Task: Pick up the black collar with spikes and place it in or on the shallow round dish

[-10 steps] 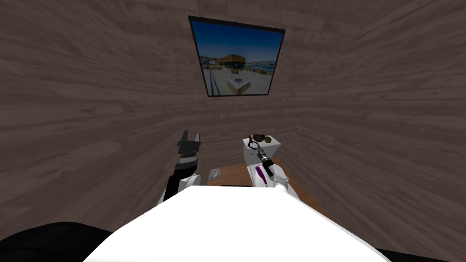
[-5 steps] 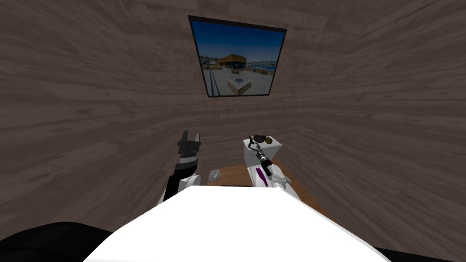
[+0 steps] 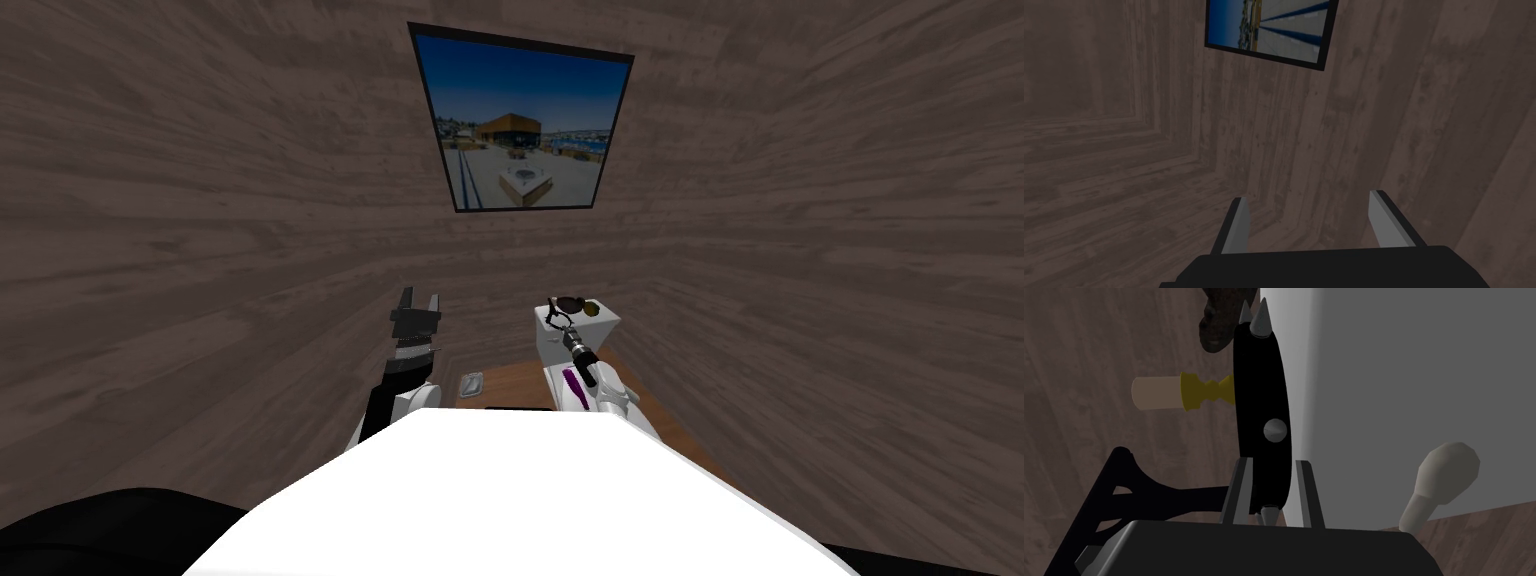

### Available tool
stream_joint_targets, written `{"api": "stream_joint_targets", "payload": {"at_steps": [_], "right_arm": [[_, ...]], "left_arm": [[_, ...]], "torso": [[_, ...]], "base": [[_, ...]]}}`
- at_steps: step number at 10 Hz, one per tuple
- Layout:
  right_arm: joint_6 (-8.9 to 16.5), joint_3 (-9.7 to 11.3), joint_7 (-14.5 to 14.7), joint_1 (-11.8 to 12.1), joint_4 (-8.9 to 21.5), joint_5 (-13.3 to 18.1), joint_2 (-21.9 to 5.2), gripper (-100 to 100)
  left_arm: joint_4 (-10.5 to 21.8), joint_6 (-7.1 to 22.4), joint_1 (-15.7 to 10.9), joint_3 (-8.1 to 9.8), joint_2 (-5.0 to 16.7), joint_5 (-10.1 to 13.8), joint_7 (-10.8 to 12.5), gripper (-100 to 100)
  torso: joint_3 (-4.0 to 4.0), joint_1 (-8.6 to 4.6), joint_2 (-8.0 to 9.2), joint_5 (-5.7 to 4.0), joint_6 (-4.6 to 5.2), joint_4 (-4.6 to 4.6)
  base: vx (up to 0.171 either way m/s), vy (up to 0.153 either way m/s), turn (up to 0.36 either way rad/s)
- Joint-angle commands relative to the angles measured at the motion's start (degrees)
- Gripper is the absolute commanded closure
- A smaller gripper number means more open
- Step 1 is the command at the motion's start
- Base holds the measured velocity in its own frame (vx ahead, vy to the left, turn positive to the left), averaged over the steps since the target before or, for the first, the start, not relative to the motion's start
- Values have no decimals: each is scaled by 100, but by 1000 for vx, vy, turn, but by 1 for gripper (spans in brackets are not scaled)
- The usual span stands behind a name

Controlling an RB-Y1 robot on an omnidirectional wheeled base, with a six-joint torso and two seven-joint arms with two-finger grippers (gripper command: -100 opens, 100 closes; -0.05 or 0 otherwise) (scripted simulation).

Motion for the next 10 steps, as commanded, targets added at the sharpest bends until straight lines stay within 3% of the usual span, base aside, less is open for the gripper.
{"api": "stream_joint_targets", "payload": {"at_steps": [1,2,3,4,7,10], "right_arm": [[0,0,0,0,0,0,0,0],[0,0,0,0,0,0,0,100],[0,0,1,1,0,1,0,0],[-11,61,-73,-38,37,-9,-262,100],[-39,197,-242,-125,119,-30,-650,100],[-110,512,-636,-324,309,-77,-1191,100]], "left_arm": [[0,0,0,0,0,0,0,0],[0,0,0,0,0,0,0,0],[0,0,0,0,0,0,0,0],[0,0,0,0,0,0,0,0],[0,0,-1,0,0,0,0,0],[0,0,-1,0,0,0,0,0]], "torso": [[0,0,0,0,0,0],[0,0,0,0,0,0],[1,0,1,0,0,1],[1,0,1,0,0,1],[22,-5,38,5,6,9],[33,10,56,10,1,14]], "base": [[0,0,0],[0,0,0],[0,0,0],[-31,5,15],[-76,3,5],[-118,12,17]]}}
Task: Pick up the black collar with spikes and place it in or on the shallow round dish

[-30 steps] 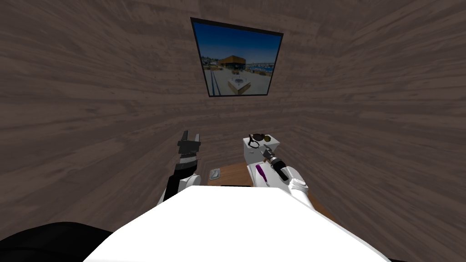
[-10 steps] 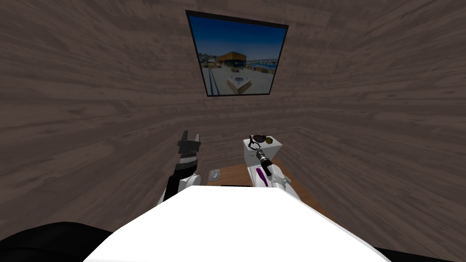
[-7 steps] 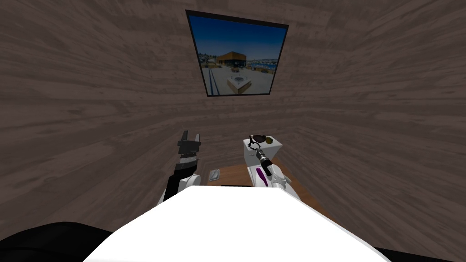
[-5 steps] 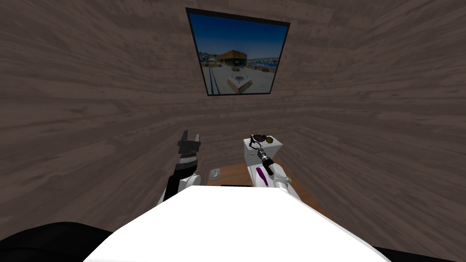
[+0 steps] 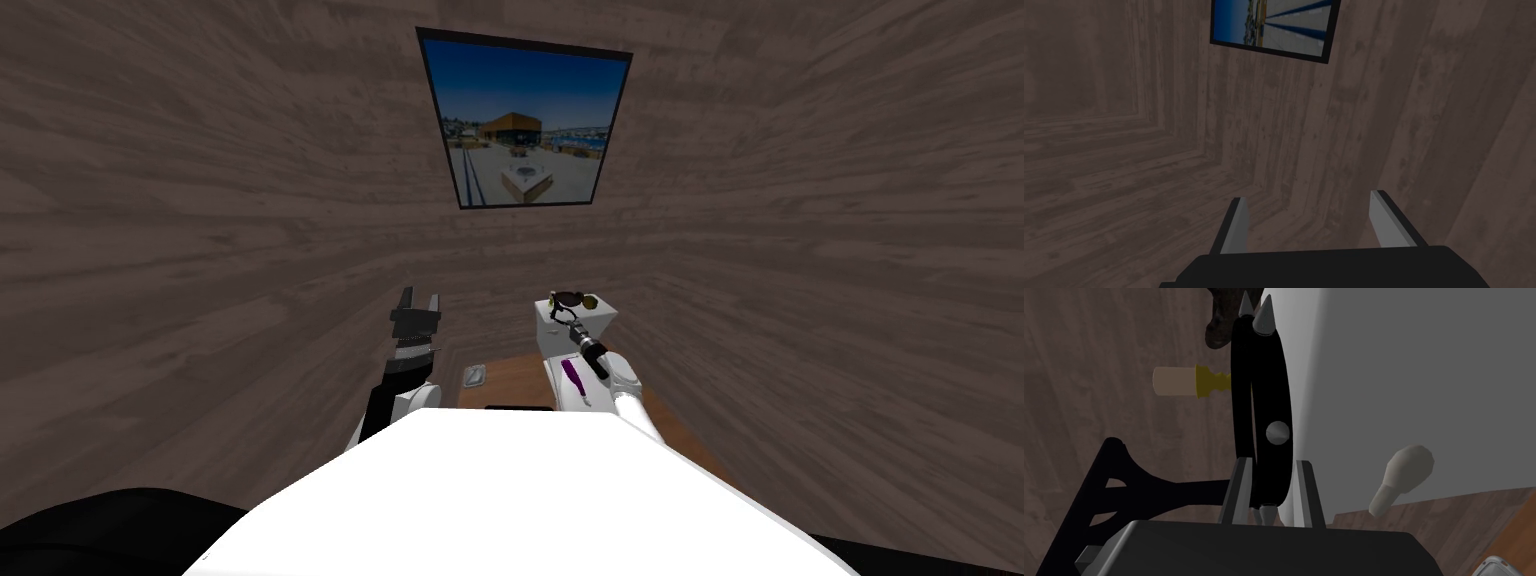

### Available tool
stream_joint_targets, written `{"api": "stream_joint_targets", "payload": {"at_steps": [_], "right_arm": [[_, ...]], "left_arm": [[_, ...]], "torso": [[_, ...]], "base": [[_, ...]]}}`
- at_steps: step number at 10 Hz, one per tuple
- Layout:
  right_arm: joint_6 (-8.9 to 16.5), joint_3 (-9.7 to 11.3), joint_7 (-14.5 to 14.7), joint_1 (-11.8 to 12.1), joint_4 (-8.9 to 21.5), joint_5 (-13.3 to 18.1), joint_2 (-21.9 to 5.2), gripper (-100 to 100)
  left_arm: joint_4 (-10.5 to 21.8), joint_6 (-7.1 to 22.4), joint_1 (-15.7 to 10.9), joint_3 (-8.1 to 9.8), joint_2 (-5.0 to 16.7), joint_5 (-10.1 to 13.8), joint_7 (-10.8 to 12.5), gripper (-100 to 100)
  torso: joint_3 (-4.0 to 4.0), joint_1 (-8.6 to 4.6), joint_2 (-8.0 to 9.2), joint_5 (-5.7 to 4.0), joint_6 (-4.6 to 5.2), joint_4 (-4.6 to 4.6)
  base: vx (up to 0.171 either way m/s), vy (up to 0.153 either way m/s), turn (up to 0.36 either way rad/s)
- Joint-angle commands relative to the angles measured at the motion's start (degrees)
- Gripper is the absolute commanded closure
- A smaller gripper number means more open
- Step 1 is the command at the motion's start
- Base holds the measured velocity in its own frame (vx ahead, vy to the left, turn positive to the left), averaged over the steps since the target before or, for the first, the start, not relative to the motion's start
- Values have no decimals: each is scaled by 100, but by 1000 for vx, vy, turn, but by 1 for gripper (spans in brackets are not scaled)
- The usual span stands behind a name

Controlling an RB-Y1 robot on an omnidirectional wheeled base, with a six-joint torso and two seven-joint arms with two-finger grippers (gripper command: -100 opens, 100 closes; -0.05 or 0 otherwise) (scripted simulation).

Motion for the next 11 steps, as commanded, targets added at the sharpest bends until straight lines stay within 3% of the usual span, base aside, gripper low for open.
{"api": "stream_joint_targets", "payload": {"at_steps": [1,2,5,6,8,9,11], "right_arm": [[-68,192,-237,-131,139,-42,-286,100],[-68,192,-237,-131,139,-42,-333,100],[-176,616,-737,-400,396,-100,-852,100],[-176,616,-782,-400,396,-100,-852,100],[-254,924,-1124,-594,582,-141,-1175,100],[-254,924,-1178,-594,582,-141,-1175,100],[-331,1242,-1540,-797,773,-184,-1492,100]], "left_arm": [[0,0,0,0,0,0,0,0],[0,0,0,0,0,0,0,0],[0,0,0,0,0,0,0,0],[0,0,-1,0,0,0,0,0],[0,0,0,0,0,0,0,0],[0,0,0,0,0,0,0,0],[0,0,0,0,0,0,0,0]], "torso": [[0,0,0,0,0,0],[9,-1,16,0,0,3],[7,5,10,2,-5,5],[19,5,30,1,-5,8],[11,8,13,4,-4,9],[15,4,22,2,-6,9],[8,8,9,1,-4,6]], "base": [[-185,-1,34],[-124,2,14],[-160,8,34],[-155,8,19],[-154,3,30],[-131,14,30],[-157,11,33]]}}
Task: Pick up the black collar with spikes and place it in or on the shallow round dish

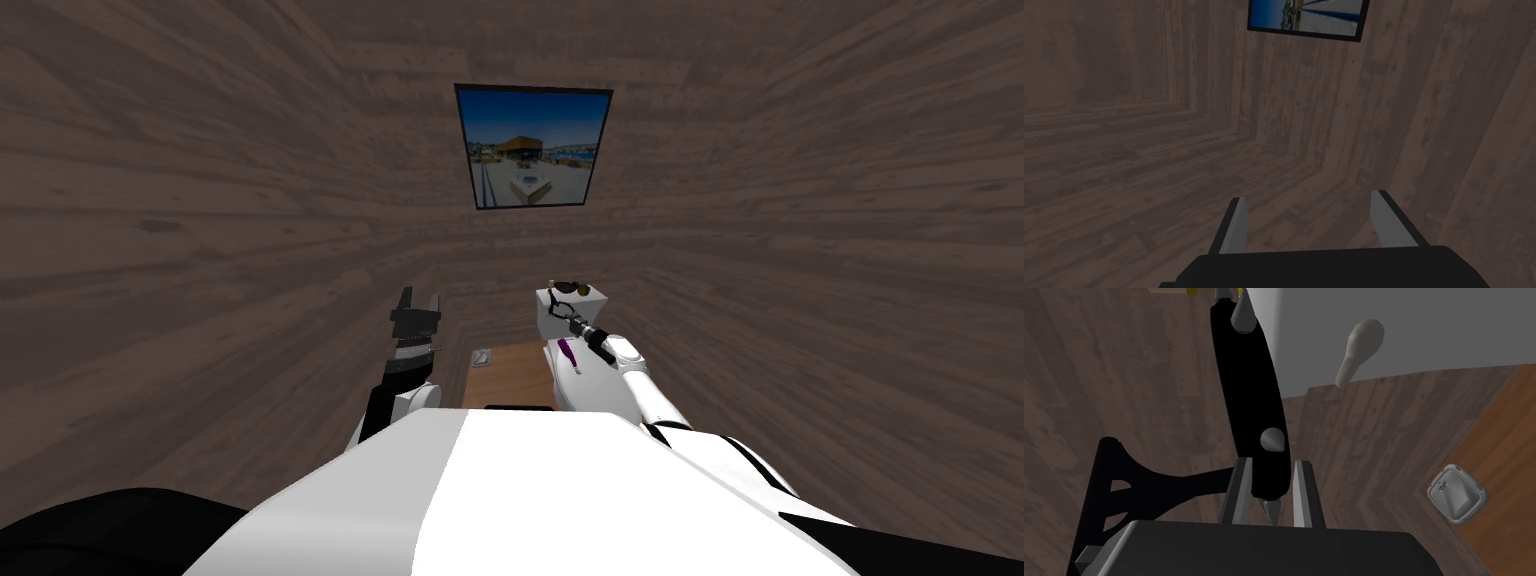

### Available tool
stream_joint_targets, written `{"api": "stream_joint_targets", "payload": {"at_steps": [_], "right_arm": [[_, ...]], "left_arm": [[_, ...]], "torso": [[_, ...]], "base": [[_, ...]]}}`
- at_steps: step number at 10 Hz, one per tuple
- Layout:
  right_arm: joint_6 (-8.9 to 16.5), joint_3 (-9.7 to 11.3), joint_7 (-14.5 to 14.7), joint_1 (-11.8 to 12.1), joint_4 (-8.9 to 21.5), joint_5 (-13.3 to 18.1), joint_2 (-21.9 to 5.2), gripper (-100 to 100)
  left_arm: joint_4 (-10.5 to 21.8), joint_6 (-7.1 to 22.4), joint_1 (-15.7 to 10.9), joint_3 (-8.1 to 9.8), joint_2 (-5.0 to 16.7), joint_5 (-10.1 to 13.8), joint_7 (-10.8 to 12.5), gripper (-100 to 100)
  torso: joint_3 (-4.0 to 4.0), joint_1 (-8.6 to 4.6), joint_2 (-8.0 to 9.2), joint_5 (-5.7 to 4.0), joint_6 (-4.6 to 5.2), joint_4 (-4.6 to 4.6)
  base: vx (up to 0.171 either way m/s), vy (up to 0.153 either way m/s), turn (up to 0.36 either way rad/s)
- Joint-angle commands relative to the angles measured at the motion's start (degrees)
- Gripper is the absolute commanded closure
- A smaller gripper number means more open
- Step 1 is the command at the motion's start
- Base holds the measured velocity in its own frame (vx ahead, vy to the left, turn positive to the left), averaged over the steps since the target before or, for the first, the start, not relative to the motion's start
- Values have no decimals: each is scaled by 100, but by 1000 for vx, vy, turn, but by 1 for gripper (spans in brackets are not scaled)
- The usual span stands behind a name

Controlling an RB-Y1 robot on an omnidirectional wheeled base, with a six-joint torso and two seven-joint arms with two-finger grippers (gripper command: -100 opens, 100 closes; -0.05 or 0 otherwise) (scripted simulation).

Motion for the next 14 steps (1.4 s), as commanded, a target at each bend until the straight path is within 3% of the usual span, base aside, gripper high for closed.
{"api": "stream_joint_targets", "payload": {"at_steps": [1,4,5,8,10,11,14], "right_arm": [[-30,101,-171,-61,66,-14,-89,100],[-124,584,-717,-375,357,-93,-558,100],[-124,584,-781,-375,357,-93,-558,100],[-176,1061,-1316,-695,647,-195,-1033,100],[-182,1370,-1705,-908,838,-277,-1342,100],[-182,1370,-1736,-908,838,-277,-1342,100],[-145,1816,-2235,-1222,1115,-418,-1758,100]], "left_arm": [[0,0,0,0,0,0,0,0],[0,0,0,0,0,0,0,0],[0,0,0,0,0,0,0,0],[0,0,1,0,0,0,0,0],[0,0,2,0,0,0,0,0],[0,0,2,0,0,0,0,0],[-1,0,3,0,0,0,0,0]], "torso": [[0,0,0,0,0,0],[-7,9,-13,-1,-4,-2],[-3,5,-6,-2,-2,-2],[-24,-9,-46,-6,-1,-6],[-30,-13,-57,-7,1,-8],[-37,-13,-70,-8,1,-10],[-53,-19,-101,-11,2,-12]], "base": [[-132,18,21],[-147,34,35],[-104,10,10],[-66,20,15],[-32,29,1],[10,25,-11],[54,26,-21]]}}
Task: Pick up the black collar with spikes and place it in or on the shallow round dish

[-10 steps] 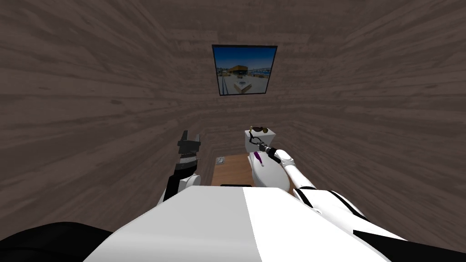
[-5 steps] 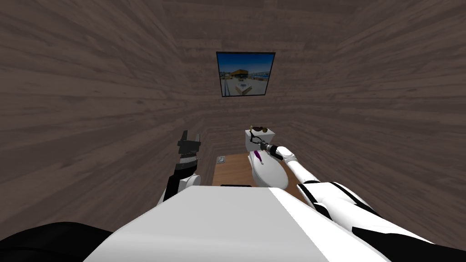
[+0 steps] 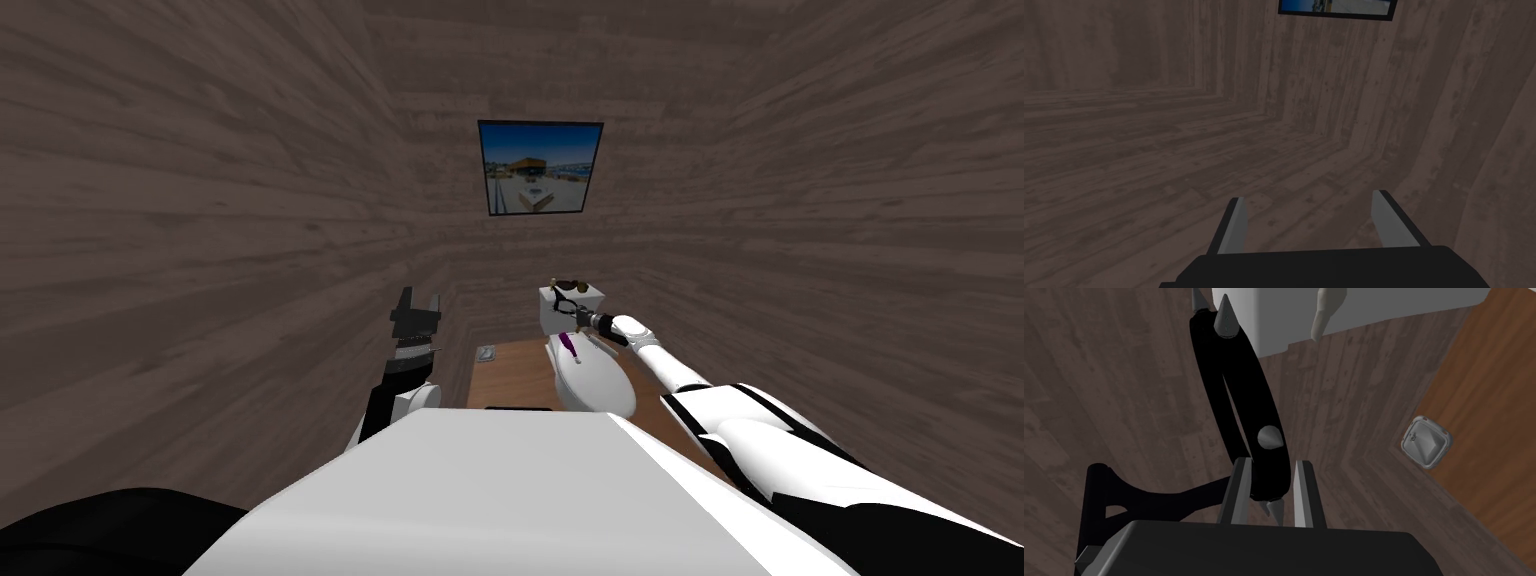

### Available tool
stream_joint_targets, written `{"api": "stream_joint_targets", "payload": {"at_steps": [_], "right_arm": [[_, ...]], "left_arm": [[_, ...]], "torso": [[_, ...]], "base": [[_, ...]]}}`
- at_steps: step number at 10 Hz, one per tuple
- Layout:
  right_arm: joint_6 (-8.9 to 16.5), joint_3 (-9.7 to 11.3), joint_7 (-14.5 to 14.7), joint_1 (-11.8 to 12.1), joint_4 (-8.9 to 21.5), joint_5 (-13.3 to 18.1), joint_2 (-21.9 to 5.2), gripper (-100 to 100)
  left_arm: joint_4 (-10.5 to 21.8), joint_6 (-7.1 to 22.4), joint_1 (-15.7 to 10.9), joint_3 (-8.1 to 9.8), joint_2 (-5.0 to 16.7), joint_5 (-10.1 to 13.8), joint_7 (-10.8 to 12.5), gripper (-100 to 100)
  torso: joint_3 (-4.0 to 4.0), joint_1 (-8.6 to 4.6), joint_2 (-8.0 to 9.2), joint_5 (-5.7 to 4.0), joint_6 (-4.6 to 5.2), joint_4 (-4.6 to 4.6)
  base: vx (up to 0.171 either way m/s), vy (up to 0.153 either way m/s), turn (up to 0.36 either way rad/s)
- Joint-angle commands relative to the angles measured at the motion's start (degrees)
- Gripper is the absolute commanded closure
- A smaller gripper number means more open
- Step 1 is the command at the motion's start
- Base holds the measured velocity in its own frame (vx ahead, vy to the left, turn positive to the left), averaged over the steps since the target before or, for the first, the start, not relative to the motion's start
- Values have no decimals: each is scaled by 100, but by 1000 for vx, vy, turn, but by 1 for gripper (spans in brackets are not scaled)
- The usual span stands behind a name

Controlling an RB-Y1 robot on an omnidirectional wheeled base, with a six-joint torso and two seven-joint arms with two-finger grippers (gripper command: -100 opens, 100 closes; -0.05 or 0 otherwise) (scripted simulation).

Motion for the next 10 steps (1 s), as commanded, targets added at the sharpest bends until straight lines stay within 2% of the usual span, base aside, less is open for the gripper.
{"api": "stream_joint_targets", "payload": {"at_steps": [1,5,8,9,10], "right_arm": [[55,244,-286,-181,141,-73,-209,100],[185,784,-880,-584,479,-288,-660,100],[299,1150,-1243,-865,703,-440,-946,100],[299,1150,-1243,-865,703,-440,-946,100],[335,1262,-1352,-953,770,-486,-1030,100]], "left_arm": [[0,0,0,0,0,0,0,0],[0,0,1,0,0,0,0,0],[-1,0,2,0,0,0,0,0],[-1,0,2,0,0,0,0,0],[-1,0,1,0,0,0,0,0]], "torso": [[0,0,0,0,0,0],[-21,4,-43,0,-1,-2],[-39,-5,-76,-4,-1,-6],[-38,-1,-73,-5,-1,-7],[-26,-3,-45,-10,-2,-7]], "base": [[117,28,-41],[169,44,-55],[246,38,-71],[145,35,-17],[100,29,-19]]}}
